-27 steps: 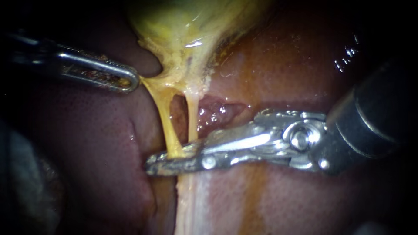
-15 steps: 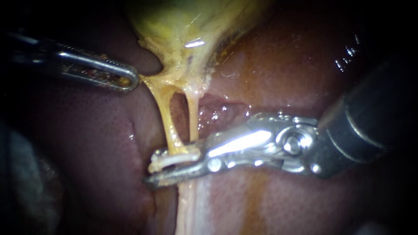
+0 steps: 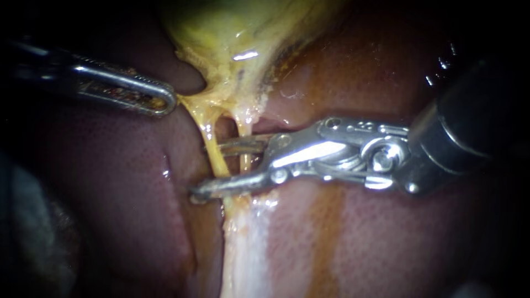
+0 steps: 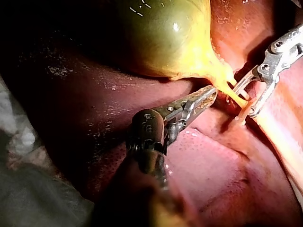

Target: Going back first clip left tube

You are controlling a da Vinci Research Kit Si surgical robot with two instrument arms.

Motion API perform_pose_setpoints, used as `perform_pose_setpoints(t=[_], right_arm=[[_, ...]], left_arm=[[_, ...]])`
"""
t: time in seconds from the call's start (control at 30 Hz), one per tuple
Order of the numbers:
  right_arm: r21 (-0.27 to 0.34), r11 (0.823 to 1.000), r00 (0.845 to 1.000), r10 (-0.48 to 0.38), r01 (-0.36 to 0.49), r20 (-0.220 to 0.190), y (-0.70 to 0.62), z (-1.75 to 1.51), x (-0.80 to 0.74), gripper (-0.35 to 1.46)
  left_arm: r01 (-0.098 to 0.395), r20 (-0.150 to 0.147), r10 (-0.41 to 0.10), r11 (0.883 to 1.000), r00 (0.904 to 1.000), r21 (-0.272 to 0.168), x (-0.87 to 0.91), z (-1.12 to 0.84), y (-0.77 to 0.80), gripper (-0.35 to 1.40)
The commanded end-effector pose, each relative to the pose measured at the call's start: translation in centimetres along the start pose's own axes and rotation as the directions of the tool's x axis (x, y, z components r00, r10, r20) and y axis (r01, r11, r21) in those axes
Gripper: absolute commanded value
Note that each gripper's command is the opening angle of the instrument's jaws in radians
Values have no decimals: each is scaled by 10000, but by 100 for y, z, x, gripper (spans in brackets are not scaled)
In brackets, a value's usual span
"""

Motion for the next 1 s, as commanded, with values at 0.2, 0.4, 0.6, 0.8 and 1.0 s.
perform_pose_setpoints(t=[0.2, 0.4, 0.6, 0.8, 1.0], right_arm=[[105, 9977, 9978, -664, 664, 27, -5, -16, -6, 50], [259, 9871, 9874, -1581, 1580, 45, -14, -64, -17, 50], [48, 9759, 9746, -2182, 2182, 505, -18, -105, -23, 50], [-41, 9705, 9681, -2400, 2409, 717, -19, -133, -13, 50], [-69, 9693, 9671, -2448, 2459, 698, -19, -145, -7, 50]], left_arm=[[-4, 0, 4, 10000, 10000, 5, -1, 0, 0, -35], [-5, 0, 5, 10000, 10000, 4, -1, 0, 0, -35], [-11, -1, 11, 10000, 10000, 8, -1, 1, -1, -35], [-11, -2, 11, 10000, 10000, 9, -1, 1, -1, -35], [-9, -9, 9, 10000, 10000, 25, -1, 4, -1, -35]])
